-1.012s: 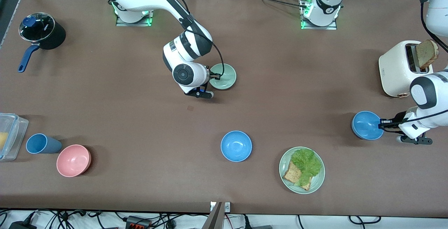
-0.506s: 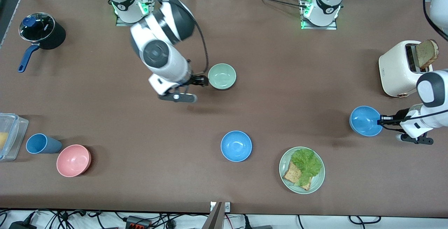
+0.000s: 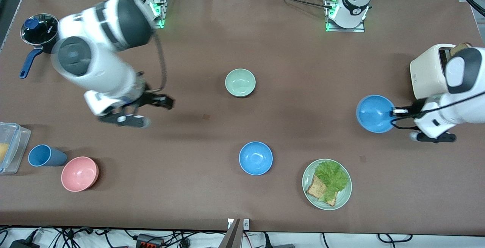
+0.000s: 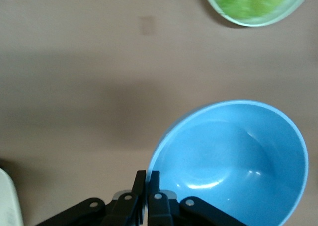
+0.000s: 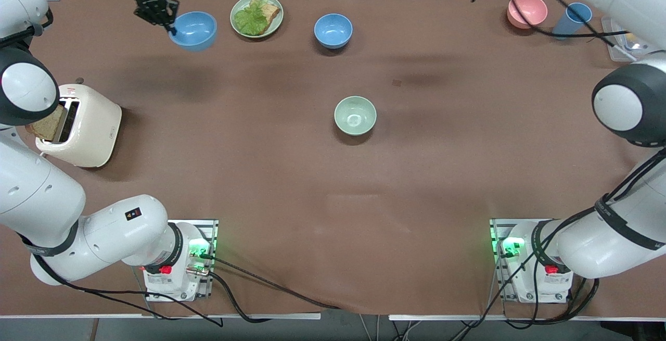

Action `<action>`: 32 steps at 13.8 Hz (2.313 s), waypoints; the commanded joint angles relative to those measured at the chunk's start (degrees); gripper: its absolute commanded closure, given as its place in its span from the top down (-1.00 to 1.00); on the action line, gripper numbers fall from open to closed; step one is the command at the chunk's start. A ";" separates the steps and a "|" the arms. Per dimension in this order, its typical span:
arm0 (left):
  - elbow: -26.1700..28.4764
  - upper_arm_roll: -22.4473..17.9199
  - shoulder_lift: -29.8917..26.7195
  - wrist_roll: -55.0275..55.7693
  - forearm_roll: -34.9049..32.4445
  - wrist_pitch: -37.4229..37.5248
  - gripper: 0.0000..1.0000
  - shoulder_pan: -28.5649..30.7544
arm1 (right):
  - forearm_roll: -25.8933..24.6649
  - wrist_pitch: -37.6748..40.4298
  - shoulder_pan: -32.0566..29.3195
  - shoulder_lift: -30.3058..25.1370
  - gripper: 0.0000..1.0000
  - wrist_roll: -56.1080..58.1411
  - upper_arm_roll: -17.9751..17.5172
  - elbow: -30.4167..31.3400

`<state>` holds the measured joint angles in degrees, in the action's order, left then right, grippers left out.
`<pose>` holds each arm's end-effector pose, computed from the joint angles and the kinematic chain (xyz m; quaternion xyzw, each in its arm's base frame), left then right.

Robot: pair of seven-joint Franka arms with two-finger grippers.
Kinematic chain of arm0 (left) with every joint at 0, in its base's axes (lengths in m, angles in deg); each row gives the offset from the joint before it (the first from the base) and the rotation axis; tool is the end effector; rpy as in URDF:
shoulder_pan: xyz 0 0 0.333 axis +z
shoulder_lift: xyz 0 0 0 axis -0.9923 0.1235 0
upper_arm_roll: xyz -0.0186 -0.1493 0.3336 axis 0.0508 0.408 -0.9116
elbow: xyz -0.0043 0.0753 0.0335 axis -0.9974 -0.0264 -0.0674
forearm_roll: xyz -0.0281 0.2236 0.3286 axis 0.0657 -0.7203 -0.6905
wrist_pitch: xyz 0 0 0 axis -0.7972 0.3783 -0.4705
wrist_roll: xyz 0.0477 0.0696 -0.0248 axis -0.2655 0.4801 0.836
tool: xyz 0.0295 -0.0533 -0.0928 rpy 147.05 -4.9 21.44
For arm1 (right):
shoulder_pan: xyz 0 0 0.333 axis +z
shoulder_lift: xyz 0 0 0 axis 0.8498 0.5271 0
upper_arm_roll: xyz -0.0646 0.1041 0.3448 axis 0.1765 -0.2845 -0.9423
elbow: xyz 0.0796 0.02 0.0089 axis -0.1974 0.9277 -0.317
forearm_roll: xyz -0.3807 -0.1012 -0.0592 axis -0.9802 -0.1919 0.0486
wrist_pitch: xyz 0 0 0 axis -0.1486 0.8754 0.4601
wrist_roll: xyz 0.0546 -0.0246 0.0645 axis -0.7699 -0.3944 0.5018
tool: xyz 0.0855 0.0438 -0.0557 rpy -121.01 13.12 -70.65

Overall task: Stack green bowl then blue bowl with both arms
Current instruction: 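Withdraw the right gripper while the left gripper lifts the blue bowl, then carry the blue bowl over the green bowl and lower it inside, then open the left gripper to release the blue bowl in the green bowl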

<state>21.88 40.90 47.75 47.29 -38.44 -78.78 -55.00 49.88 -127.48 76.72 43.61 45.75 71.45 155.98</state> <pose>0.6560 0.0129 0.4431 0.9895 0.0316 -0.1239 0.0676 0.6659 0.2287 0.5351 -0.9956 0.0829 0.0393 0.0198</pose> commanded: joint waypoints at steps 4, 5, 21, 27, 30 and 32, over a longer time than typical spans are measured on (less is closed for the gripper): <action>0.92 12.63 -2.74 27.21 4.88 3.53 -0.99 0.48 | -0.78 2.78 -11.40 -3.47 1.00 9.58 -1.16 -2.65; 1.00 14.83 -2.30 31.53 4.96 2.92 -0.99 0.31 | -0.87 2.78 -13.16 -4.44 1.00 11.15 -1.16 -2.56; 19.63 17.93 2.98 72.62 2.52 -33.47 -0.95 -24.74 | -5.09 5.33 -22.23 -16.05 1.00 29.27 -0.90 5.52; 23.06 18.01 4.65 74.99 -1.98 -37.34 -0.94 -26.76 | -5.27 5.68 -18.80 -17.27 1.00 29.18 2.62 7.36; 23.06 17.67 5.52 74.99 -1.98 -38.13 -0.93 -27.64 | -5.27 3.50 -18.98 -21.48 1.00 29.01 2.62 14.11; 22.98 16.96 6.40 74.99 -2.24 -39.36 -0.91 -28.25 | -5.35 0.68 -18.98 -25.17 1.00 29.18 2.62 19.56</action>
<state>44.99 58.75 53.08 120.98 -39.00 -116.39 -82.12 45.56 -123.61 56.86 24.50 74.24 73.35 167.51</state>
